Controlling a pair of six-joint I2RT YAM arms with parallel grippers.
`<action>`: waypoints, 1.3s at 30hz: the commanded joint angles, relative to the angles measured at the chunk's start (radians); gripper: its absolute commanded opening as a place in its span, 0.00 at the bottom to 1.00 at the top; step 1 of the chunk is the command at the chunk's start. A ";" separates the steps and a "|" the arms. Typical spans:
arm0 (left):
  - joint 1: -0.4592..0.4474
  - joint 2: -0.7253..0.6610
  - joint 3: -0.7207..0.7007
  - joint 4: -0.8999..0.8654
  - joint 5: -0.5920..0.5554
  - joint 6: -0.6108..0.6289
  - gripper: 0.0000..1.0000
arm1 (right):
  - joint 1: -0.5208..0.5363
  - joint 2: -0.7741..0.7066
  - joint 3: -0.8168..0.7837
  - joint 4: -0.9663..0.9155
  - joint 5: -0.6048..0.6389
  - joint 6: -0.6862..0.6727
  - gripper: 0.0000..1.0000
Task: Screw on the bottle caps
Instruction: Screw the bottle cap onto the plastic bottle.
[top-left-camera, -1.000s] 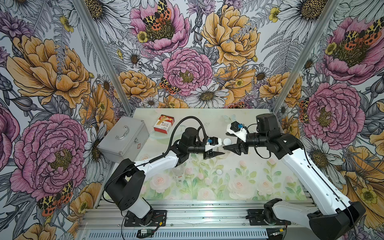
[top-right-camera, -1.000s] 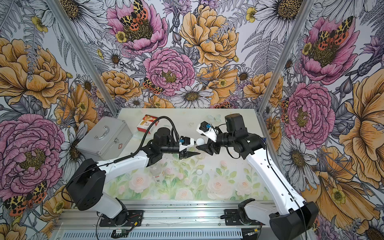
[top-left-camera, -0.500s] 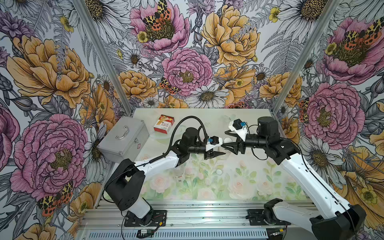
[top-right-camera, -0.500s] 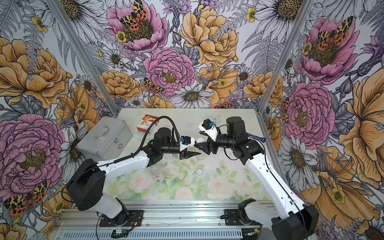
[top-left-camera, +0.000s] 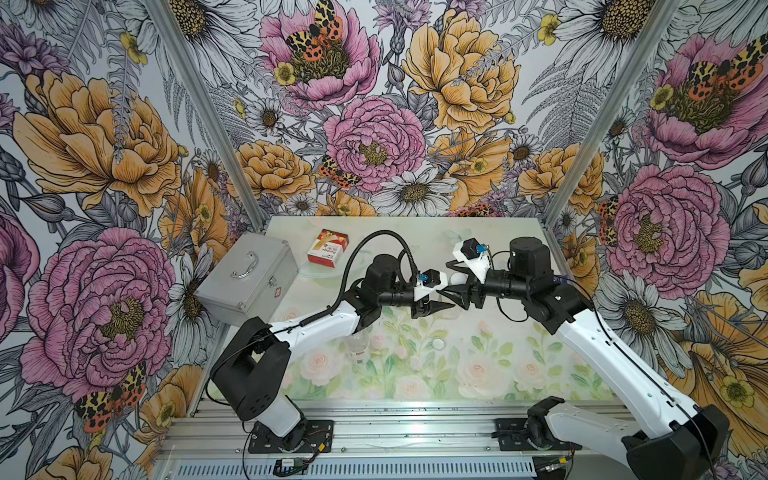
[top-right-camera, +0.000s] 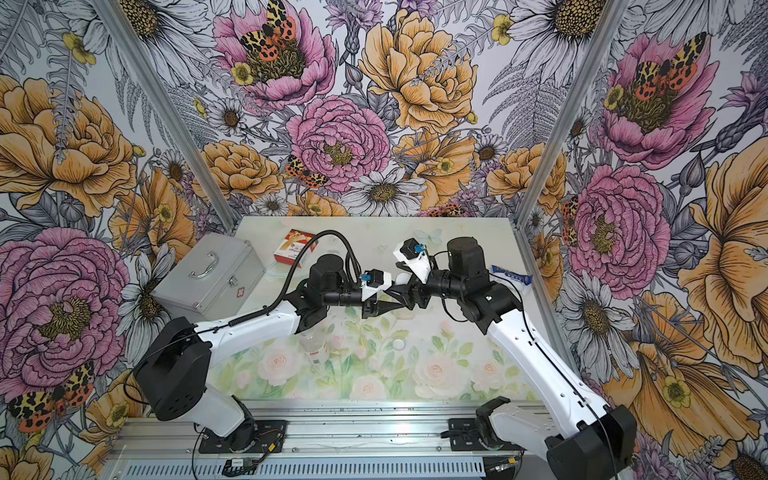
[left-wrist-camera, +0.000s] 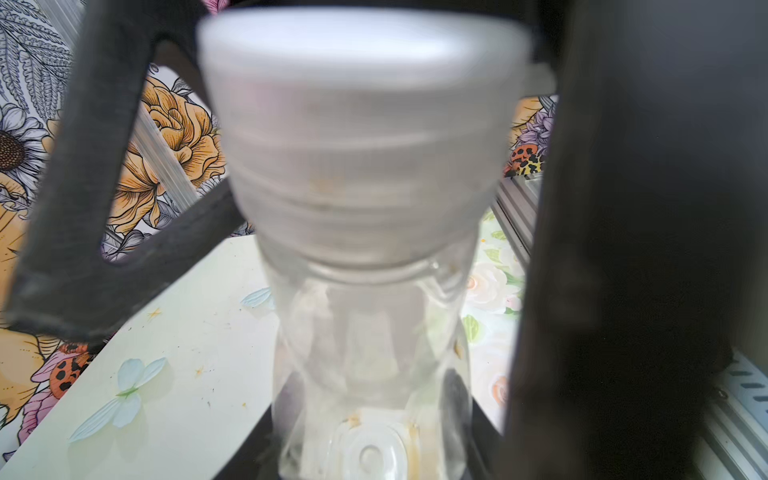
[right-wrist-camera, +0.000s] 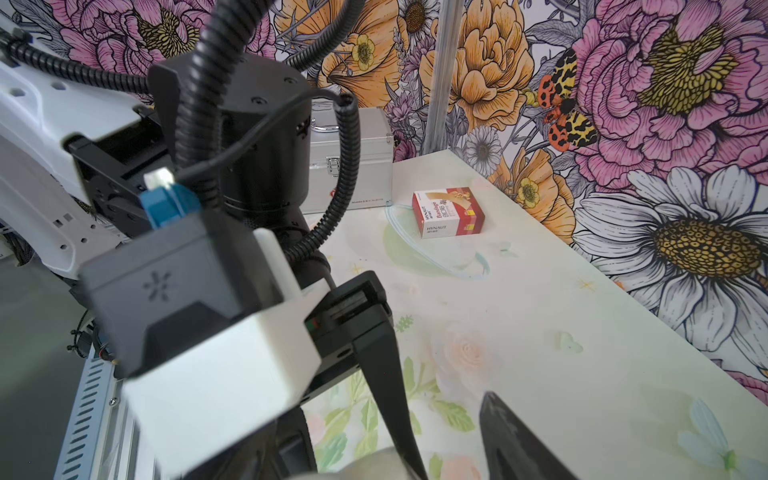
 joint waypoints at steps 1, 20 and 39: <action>0.021 0.001 0.011 0.044 -0.010 -0.035 0.39 | 0.005 -0.088 -0.034 0.027 -0.019 0.014 0.79; 0.034 -0.018 0.005 0.046 0.024 -0.054 0.39 | -0.025 -0.167 -0.059 0.148 0.177 0.086 0.79; 0.019 -0.025 0.009 0.051 0.020 -0.074 0.39 | 0.044 -0.069 -0.096 0.278 0.304 0.134 0.79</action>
